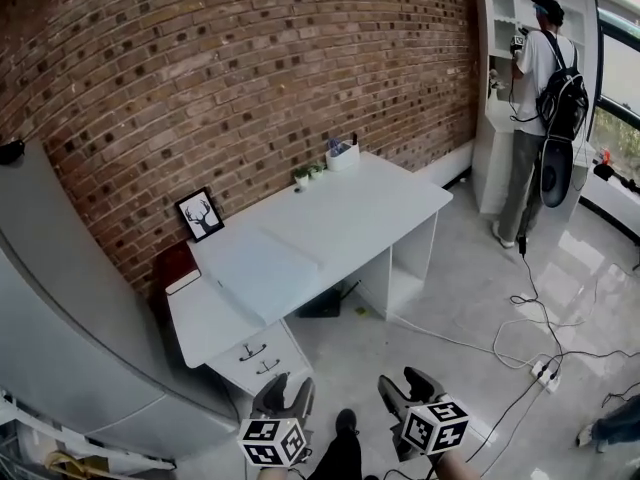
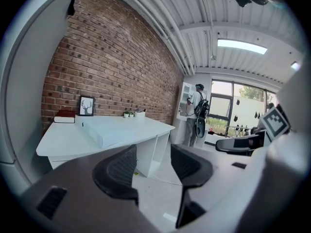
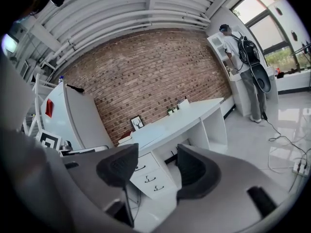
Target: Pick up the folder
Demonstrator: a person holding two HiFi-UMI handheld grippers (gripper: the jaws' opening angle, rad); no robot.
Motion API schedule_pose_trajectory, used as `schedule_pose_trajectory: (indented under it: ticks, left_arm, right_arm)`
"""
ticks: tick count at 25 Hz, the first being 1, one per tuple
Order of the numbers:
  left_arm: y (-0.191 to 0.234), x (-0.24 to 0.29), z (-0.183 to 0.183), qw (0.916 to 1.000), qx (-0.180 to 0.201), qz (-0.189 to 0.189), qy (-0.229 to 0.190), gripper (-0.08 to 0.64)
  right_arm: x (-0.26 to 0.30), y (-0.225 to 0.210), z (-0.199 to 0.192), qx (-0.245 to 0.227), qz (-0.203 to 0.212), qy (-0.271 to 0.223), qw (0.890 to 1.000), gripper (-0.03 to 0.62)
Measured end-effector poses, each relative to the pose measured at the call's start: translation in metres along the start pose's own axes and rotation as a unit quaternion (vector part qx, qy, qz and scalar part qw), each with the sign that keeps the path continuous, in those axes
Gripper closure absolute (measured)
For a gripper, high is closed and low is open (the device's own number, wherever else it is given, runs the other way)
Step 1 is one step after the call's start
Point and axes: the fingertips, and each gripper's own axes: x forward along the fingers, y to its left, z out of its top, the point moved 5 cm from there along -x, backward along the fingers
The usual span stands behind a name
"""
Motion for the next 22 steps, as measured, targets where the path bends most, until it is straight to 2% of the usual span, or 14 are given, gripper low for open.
schedule_pose_trajectory:
  ticks: [5,13,16,22]
  left_arm:
    - [0.026,0.065,0.013,0.9998,-0.003,-0.016,0.008,0.344]
    - [0.073,0.171,0.072,0.9994,0.018,-0.029,0.001,0.341]
    - [0.094,0.199,0.089,0.9994,0.02,-0.028,-0.002,0.341]
    - [0.132,0.235,0.106,0.9997,0.017,-0.019,0.0,0.341]
  right_arm:
    - [0.051,-0.029,0.014,0.006,-0.021,0.006,1.0,0.356]
    - [0.156,-0.052,0.08,0.005,-0.037,-0.01,0.999,0.357]
    - [0.194,-0.051,0.093,0.02,-0.03,-0.012,0.999,0.359]
    - [0.249,-0.05,0.115,0.009,-0.028,-0.008,1.0,0.36]
